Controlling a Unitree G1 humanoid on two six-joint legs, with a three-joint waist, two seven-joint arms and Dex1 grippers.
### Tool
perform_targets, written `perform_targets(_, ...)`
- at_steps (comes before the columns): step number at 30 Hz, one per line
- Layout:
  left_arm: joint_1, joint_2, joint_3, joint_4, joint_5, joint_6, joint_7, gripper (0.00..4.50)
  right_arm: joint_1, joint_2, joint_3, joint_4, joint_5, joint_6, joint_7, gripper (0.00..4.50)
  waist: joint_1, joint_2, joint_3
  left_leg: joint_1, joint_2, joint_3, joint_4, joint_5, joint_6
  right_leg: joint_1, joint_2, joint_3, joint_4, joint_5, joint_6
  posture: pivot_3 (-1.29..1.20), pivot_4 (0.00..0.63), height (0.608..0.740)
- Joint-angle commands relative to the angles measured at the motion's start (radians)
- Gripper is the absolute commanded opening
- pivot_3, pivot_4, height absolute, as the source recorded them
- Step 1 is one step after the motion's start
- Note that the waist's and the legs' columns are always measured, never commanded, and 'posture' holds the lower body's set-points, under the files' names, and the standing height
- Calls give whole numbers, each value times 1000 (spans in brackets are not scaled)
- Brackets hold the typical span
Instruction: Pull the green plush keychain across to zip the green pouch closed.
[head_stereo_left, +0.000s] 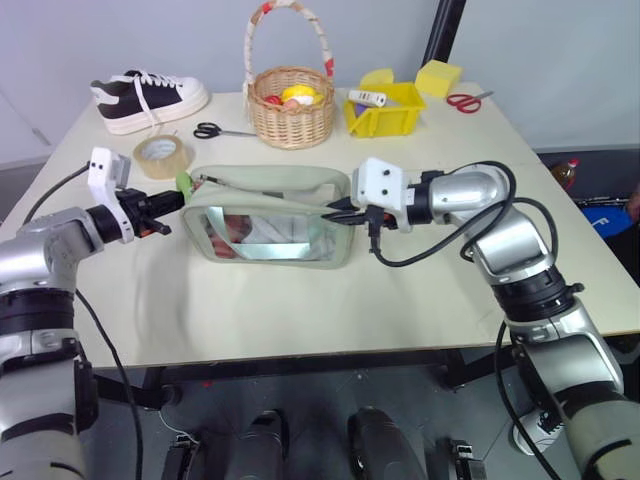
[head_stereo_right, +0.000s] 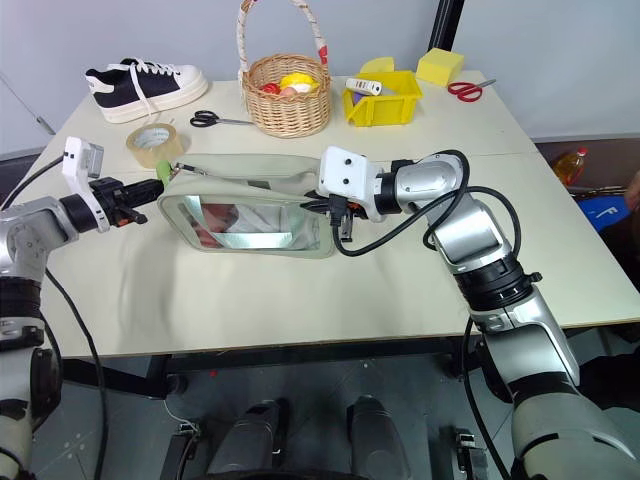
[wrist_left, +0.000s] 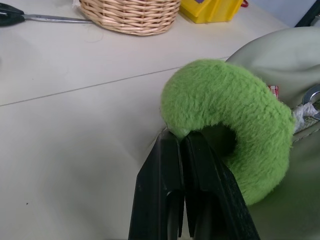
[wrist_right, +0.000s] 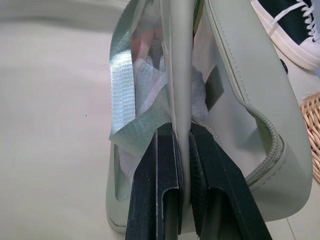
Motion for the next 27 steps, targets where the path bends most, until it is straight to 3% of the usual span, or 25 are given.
perform_targets(1, -64, 58, 41, -16, -6, -13, -16, 16, -4, 1, -13, -21, 2, 2, -5, 0, 0, 0, 0, 0, 0, 0, 0, 0, 0, 0, 0, 0, 0, 0, 0, 0, 150, 740)
perform_targets(10, -178, 171, 2, -212, -124, 184, -181, 16, -8, 4, -15, -6, 0, 1, -16, 0, -1, 0, 0, 0, 0, 0, 0, 0, 0, 0, 0, 0, -1, 0, 0, 0, 150, 740)
perform_targets(16, -181, 109, -179, -302, 19, 41, -173, 16, -12, 19, -16, 11, -3, -3, -37, 0, 0, 0, 0, 1, 0, 0, 0, 0, 0, 2, 1, 0, 0, 0, 0, 0, 150, 740)
perform_targets(21, -247, 20, -214, -238, 87, -33, -116, 16, -5, 21, -16, 1, -3, 4, -51, 0, -2, 0, 0, 1, 0, 0, 0, 0, 0, 1, 1, 0, 0, 0, 0, 0, 150, 740)
perform_targets(24, -285, 31, -209, -215, 84, -26, -147, 933, -1, 21, -17, -2, -5, 6, -58, 0, -3, 0, 0, 0, 0, 0, -1, 0, 0, 0, 1, 0, 0, 0, 0, 0, 150, 740)
perform_targets(27, -302, 79, -207, -221, 86, -15, -195, 2466, 2, 21, -15, 2, -6, 1, -61, 0, -3, 0, 0, 0, 0, 0, -1, 0, 0, 0, 1, 0, 0, 0, 0, 0, 150, 740)
